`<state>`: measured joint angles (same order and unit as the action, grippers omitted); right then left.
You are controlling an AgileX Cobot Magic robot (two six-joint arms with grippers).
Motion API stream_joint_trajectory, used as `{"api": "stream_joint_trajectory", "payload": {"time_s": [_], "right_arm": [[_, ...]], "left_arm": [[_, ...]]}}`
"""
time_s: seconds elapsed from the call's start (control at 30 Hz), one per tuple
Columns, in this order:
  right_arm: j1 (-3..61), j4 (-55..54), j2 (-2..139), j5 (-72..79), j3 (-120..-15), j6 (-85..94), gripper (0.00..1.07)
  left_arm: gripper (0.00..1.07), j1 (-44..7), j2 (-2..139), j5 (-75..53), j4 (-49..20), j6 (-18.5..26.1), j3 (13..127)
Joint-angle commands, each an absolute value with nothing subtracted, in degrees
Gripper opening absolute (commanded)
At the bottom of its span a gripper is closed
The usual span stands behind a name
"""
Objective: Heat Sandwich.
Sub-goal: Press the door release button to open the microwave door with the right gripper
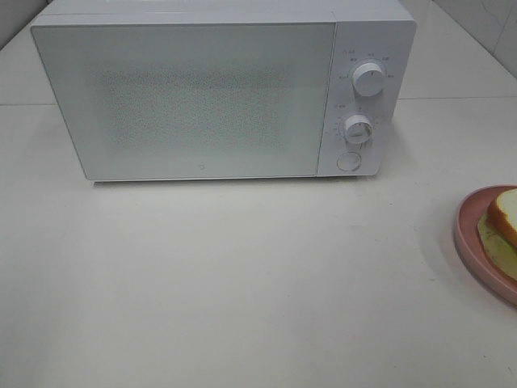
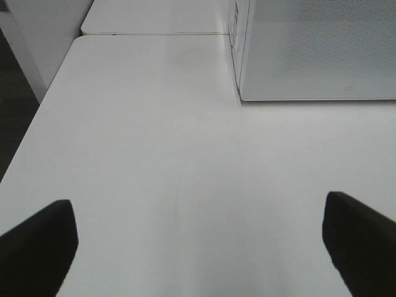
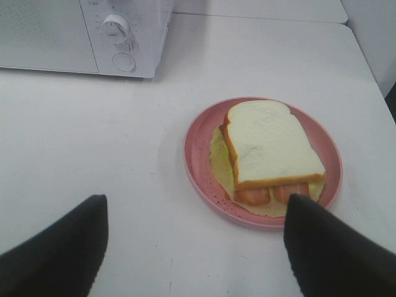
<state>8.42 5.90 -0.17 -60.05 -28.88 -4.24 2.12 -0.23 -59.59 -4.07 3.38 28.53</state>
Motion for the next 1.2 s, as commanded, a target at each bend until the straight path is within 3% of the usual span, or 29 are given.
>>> {"api": "stream_joint_trajectory", "payload": {"time_s": [0.03, 0.57, 1.2], "right_arm": [[8.0, 6.1, -1.7, -59.6, -28.9, -3.6, 0.76], [8.0, 5.4, -1.5, -59.3, -29.2, -3.6, 0.76], [8.0, 5.0, 11.8, -51.5, -32.3, -3.6, 0.76]], "left_arm": [[1.01, 2.2, -1.9, -59.4, -4.2, 3.3, 28.4], [1.01, 2.2, -1.9, -59.4, -4.2, 3.3, 28.4], [1.01, 2.2, -1.9, -59.4, -4.2, 3.3, 28.4]]}}
